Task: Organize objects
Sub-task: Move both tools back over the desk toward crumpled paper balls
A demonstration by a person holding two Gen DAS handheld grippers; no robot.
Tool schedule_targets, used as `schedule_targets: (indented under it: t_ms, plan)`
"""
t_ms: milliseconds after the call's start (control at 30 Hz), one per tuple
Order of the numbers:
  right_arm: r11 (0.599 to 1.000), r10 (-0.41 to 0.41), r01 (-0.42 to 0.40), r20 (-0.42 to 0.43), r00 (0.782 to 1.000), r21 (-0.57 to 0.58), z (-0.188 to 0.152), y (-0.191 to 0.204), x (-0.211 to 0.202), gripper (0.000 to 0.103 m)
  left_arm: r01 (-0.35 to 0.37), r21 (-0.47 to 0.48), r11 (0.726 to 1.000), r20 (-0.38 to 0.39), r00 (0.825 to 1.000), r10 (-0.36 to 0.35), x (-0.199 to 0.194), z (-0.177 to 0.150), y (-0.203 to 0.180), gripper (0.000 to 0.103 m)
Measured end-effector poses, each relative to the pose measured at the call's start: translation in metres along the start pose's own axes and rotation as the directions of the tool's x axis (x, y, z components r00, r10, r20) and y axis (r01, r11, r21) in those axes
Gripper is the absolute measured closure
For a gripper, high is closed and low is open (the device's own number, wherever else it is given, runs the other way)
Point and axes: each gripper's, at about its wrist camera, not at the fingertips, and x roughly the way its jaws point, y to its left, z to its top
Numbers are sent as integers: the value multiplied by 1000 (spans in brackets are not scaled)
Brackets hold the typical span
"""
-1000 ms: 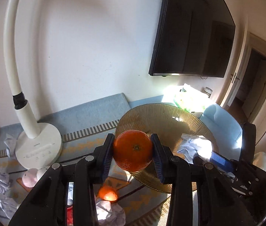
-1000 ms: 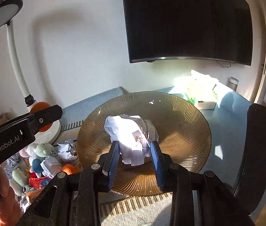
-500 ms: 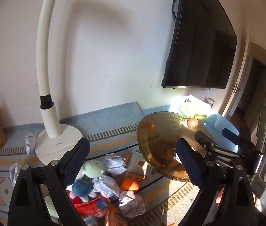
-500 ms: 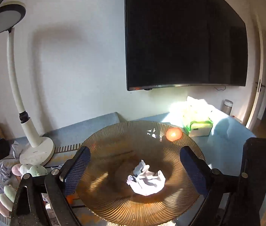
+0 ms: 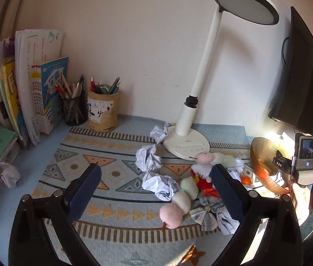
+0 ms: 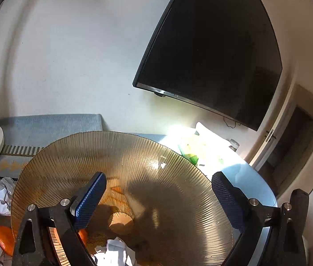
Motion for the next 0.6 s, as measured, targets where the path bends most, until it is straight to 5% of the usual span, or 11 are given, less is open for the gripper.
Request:
schedule_targets:
  t_ms: [133,267,400,500,600]
  plan:
    - [994,76,-72,-39,996,85,-8,-21,-18,7,-37,-61,997,21,999,38,-19,-12,30,4]
    - [996,88,-85,-76,993,41,-15,-14,-17,8,-64,-100,993,12,998,66,-36,-27,52,4]
    - [982,154,-155,24,988,104,-5,-28,-66,9,-119,-126,985,41,991,125,-70,-40,82,4]
    - [958,253,-264,111,961,111,6,-27,-121,9,-171,-156,973,70,980,184,-96,-48,106,4]
    - [915,372,-392,177,911,97,8,-13,-173,9,-210,-183,960,96,968,230,-118,-55,126,4]
